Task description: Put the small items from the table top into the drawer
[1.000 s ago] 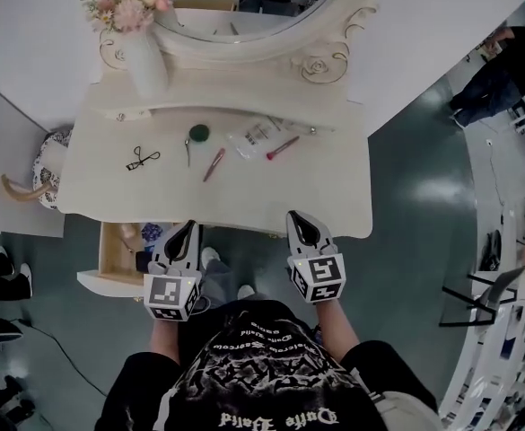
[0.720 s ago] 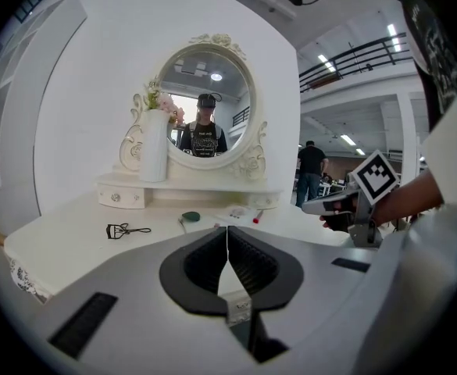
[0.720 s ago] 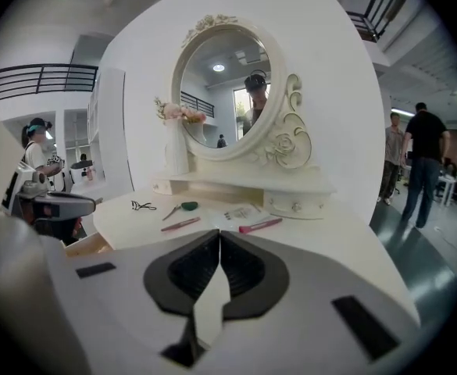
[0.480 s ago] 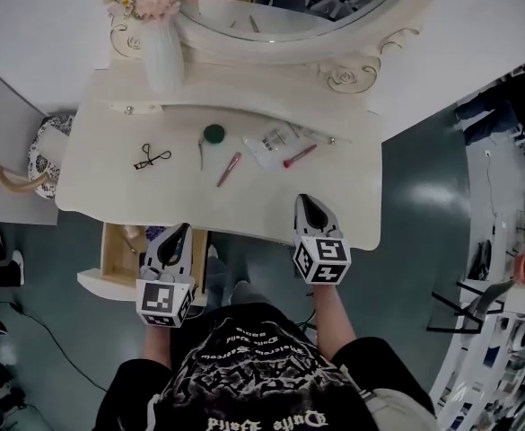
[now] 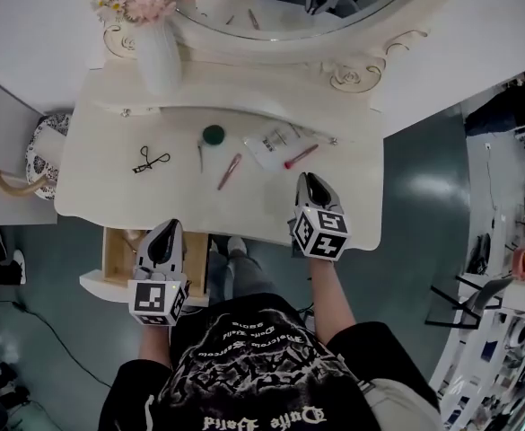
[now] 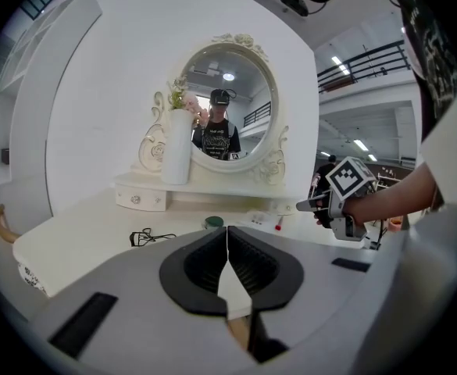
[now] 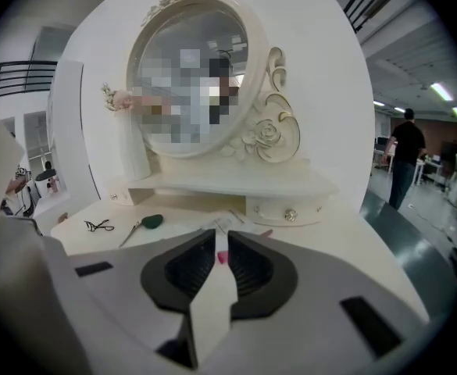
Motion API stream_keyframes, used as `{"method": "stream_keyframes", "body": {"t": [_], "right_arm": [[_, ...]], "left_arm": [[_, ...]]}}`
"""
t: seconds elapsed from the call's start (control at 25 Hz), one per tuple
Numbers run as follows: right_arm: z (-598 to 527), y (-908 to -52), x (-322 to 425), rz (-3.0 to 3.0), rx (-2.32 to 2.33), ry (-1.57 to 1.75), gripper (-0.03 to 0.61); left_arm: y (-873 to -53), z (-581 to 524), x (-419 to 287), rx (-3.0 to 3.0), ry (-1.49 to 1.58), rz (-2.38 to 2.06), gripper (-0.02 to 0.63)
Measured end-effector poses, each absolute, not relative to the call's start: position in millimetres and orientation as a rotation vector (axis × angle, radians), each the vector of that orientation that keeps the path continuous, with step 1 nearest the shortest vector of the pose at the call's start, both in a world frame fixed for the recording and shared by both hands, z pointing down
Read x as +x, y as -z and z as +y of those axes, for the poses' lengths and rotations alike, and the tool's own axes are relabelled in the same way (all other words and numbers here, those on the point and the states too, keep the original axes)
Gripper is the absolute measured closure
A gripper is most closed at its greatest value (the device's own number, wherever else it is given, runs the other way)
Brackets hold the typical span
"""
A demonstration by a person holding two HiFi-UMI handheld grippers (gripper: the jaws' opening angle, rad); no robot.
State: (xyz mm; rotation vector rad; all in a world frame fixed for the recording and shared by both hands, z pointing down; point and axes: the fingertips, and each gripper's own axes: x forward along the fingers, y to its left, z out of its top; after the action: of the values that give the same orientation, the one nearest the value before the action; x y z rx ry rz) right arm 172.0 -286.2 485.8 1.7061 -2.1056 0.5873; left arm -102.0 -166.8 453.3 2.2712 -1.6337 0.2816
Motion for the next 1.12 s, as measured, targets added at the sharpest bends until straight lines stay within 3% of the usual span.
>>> {"method": "stream_keyframes", "body": {"t": [0.08,0.48,1.12], "right_arm": [[-293,-495,175,-2.078,1.707,-0.646,0.493],[-333,-520,186,-1.955,1.823,-0.830,0.437],[-364,-562,207,-1.708,1.908,-0.934,0.442]], "left_arm": [[-455,-166,-105,2.249,-0.296,-1.654,0.595],[-461,-153,-130,2.103,-0.346,-1.786,0.597],[-454,-140,-162,1.942,-0.306,-1.946,0.595]]}}
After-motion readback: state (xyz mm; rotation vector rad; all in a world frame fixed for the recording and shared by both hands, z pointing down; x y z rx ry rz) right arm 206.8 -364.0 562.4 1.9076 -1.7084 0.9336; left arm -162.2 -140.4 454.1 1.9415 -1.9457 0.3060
